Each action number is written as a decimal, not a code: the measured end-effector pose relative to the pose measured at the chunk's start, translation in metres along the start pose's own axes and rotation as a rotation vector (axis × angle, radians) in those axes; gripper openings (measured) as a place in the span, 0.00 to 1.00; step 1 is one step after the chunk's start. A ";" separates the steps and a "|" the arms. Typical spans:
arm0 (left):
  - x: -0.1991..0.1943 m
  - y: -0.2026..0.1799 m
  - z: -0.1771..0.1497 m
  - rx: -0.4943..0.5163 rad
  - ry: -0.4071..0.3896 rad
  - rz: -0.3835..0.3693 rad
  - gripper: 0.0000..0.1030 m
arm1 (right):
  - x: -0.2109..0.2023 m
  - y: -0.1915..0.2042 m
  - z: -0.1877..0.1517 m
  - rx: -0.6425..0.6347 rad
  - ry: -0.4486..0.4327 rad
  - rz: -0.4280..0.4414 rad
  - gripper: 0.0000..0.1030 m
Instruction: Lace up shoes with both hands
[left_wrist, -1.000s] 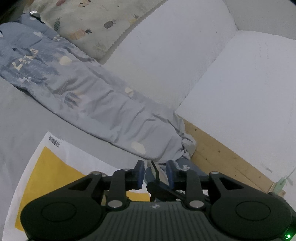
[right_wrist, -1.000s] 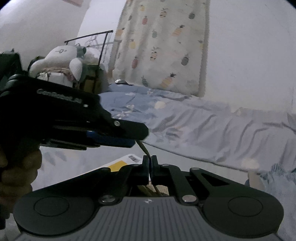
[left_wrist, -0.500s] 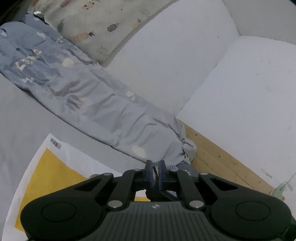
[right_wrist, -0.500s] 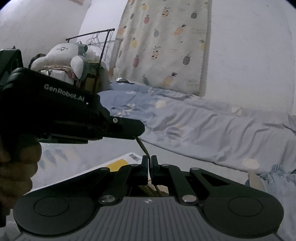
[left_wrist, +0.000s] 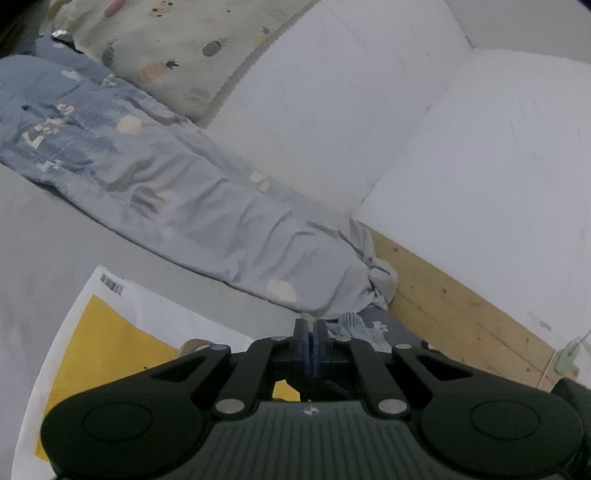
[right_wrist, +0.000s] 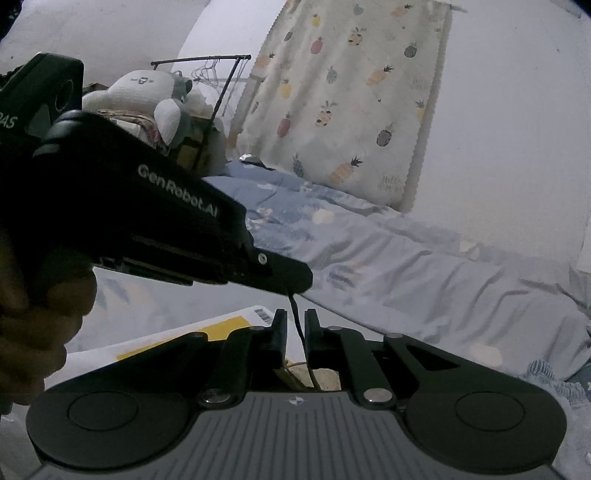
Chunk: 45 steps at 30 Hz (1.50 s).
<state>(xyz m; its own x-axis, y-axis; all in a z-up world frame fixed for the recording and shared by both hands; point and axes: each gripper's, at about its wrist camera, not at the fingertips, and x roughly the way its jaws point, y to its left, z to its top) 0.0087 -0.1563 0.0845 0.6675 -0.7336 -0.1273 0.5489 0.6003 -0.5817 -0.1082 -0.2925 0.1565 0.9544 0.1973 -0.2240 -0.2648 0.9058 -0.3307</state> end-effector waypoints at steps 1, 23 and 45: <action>0.000 -0.001 -0.001 0.003 0.001 -0.002 0.00 | 0.000 0.000 0.000 0.001 -0.004 0.000 0.06; -0.008 0.012 0.009 -0.039 -0.048 0.133 0.24 | -0.031 -0.139 0.031 0.376 -0.159 -0.342 0.01; 0.008 0.023 -0.013 0.093 0.256 0.205 0.40 | 0.019 -0.051 0.026 -0.061 0.093 -0.032 0.01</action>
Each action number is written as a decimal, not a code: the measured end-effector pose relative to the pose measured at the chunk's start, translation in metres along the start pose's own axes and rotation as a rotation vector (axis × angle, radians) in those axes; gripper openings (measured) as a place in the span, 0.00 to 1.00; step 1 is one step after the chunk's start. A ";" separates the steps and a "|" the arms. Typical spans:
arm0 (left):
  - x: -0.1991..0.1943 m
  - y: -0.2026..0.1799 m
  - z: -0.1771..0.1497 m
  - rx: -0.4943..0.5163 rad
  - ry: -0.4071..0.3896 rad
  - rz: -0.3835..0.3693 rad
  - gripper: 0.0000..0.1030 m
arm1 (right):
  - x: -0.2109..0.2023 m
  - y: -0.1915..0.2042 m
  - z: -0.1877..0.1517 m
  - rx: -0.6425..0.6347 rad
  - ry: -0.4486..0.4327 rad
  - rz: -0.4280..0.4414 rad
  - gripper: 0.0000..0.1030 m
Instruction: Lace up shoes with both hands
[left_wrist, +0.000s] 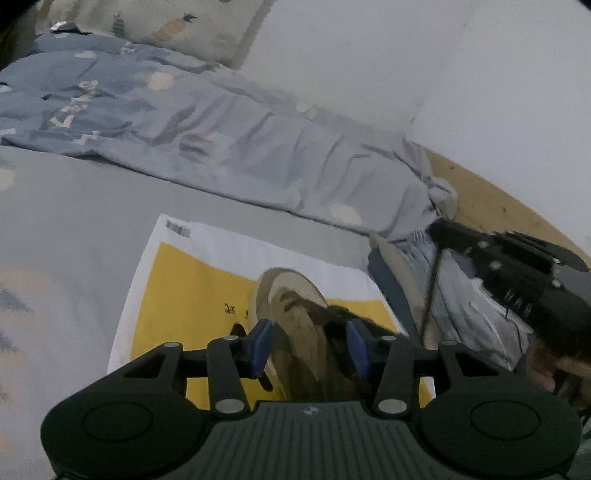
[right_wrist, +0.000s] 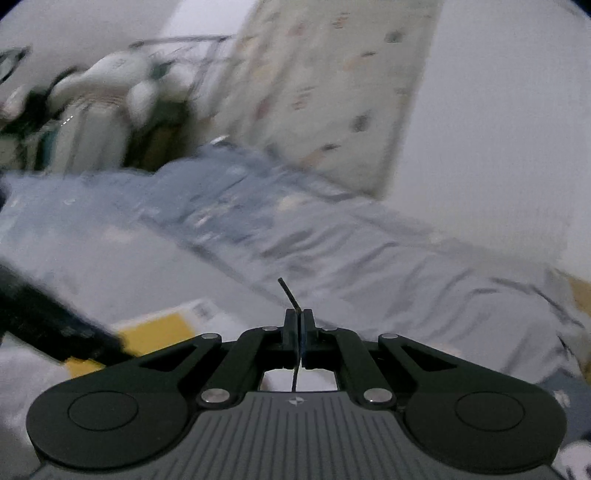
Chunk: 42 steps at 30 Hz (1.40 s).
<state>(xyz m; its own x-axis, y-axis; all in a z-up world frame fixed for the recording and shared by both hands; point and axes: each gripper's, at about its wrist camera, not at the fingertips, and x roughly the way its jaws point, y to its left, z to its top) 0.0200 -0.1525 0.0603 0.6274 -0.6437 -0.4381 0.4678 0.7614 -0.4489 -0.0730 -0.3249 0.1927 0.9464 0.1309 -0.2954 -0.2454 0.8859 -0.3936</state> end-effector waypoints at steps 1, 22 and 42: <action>0.000 -0.001 -0.001 0.009 0.005 -0.001 0.35 | 0.003 0.009 -0.002 -0.040 0.014 0.023 0.01; -0.021 0.031 0.005 -0.215 -0.075 -0.025 0.43 | 0.034 0.104 -0.045 -0.325 0.204 0.160 0.01; -0.022 0.041 0.005 -0.280 -0.099 -0.019 0.43 | 0.050 0.100 -0.043 -0.271 0.300 0.112 0.01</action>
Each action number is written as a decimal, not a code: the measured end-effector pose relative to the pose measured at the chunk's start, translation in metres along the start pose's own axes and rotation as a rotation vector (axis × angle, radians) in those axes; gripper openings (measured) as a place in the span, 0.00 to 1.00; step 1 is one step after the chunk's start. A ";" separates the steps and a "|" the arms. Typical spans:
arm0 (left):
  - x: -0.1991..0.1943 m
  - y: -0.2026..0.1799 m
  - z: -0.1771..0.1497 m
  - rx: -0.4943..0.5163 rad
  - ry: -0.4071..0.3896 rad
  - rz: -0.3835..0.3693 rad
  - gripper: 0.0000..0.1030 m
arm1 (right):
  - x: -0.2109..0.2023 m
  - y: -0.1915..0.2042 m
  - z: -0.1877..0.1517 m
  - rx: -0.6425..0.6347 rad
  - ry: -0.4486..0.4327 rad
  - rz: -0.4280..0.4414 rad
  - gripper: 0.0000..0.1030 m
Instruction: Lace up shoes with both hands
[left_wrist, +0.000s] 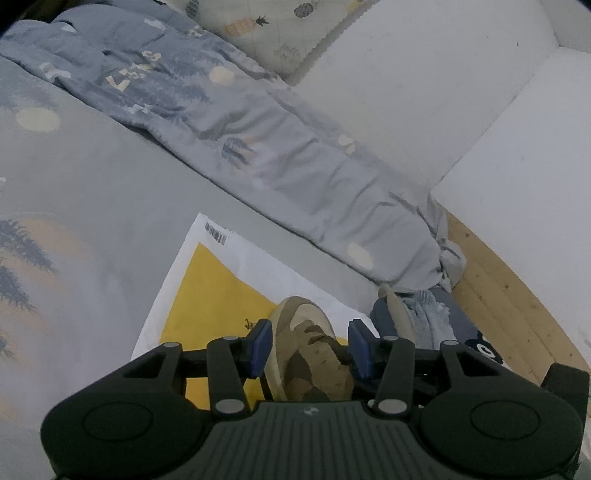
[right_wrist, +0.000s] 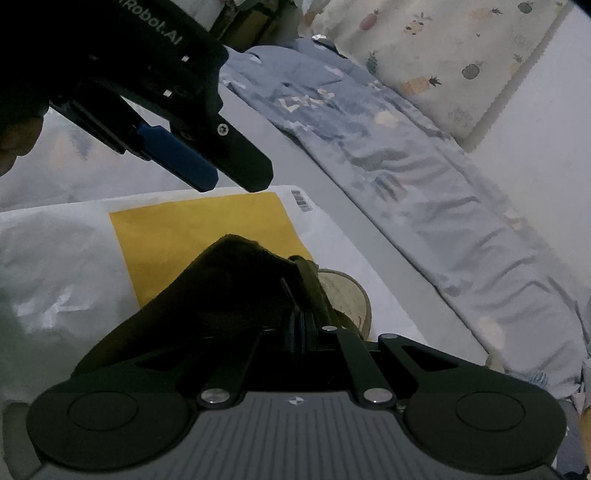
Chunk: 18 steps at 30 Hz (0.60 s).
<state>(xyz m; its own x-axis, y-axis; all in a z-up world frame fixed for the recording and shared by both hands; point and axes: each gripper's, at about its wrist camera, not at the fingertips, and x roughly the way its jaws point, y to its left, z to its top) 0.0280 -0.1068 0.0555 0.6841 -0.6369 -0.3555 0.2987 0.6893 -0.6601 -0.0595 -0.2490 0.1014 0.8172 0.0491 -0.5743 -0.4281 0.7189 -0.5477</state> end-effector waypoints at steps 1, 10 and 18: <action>0.000 0.001 0.000 -0.006 -0.001 0.002 0.43 | 0.000 0.001 0.000 0.000 -0.003 0.004 0.01; 0.002 0.008 0.000 -0.050 0.007 0.009 0.43 | 0.003 -0.003 -0.004 0.012 0.002 0.010 0.01; 0.006 0.010 -0.001 -0.058 0.037 -0.014 0.43 | 0.004 -0.004 -0.007 0.004 -0.018 0.016 0.01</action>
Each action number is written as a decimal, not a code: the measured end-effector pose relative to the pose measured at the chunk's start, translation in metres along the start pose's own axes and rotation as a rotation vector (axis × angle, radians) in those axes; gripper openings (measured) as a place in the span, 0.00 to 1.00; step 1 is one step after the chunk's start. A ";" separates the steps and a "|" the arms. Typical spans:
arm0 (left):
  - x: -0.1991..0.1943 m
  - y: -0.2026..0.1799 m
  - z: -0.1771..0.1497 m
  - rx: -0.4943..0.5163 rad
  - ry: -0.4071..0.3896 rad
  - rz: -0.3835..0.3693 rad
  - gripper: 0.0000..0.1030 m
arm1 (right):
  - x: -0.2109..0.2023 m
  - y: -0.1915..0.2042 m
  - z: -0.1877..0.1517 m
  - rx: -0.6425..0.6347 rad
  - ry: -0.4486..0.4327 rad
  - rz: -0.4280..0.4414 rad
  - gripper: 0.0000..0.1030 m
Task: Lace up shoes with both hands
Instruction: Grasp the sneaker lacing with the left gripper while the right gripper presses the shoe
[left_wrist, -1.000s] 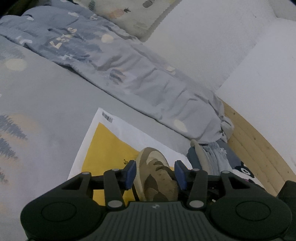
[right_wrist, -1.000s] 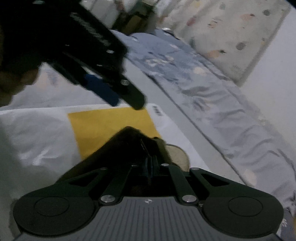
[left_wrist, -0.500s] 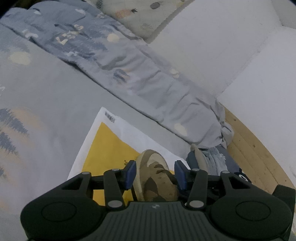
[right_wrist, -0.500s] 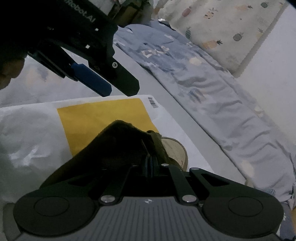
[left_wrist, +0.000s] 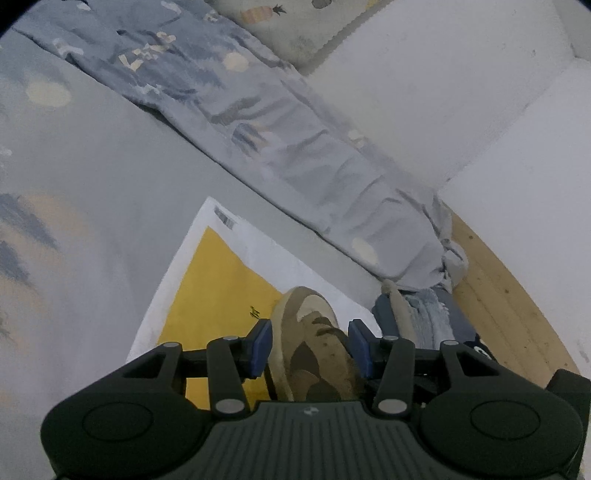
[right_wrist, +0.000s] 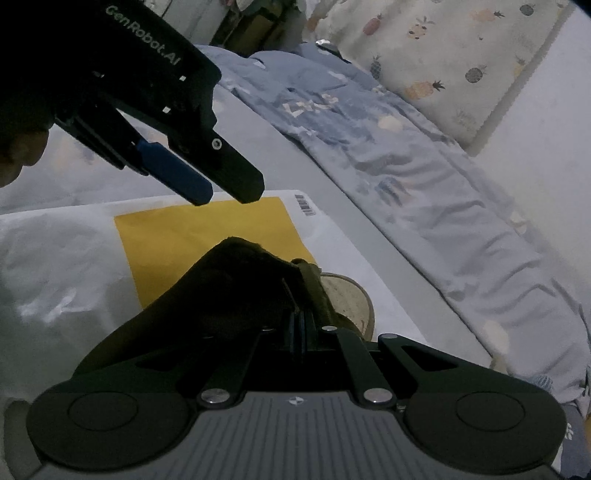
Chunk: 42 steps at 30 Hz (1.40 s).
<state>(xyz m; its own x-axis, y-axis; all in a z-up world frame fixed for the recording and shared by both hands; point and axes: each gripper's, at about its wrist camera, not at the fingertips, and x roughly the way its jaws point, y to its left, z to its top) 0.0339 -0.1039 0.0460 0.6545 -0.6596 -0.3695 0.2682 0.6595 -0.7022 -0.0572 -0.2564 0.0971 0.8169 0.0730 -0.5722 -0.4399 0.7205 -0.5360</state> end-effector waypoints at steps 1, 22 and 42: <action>0.001 0.000 0.000 -0.002 0.006 -0.010 0.43 | 0.001 -0.001 -0.001 -0.001 -0.002 0.001 0.01; 0.016 -0.007 -0.014 0.033 0.113 -0.061 0.22 | 0.005 -0.006 -0.004 0.006 -0.014 0.011 0.01; 0.016 -0.014 -0.014 0.068 0.112 -0.048 0.21 | 0.007 0.005 -0.003 -0.012 -0.017 0.011 0.01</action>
<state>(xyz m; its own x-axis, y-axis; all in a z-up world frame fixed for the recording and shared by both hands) 0.0308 -0.1289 0.0413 0.5575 -0.7246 -0.4051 0.3470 0.6467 -0.6792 -0.0550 -0.2543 0.0885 0.8180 0.0930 -0.5677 -0.4537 0.7110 -0.5373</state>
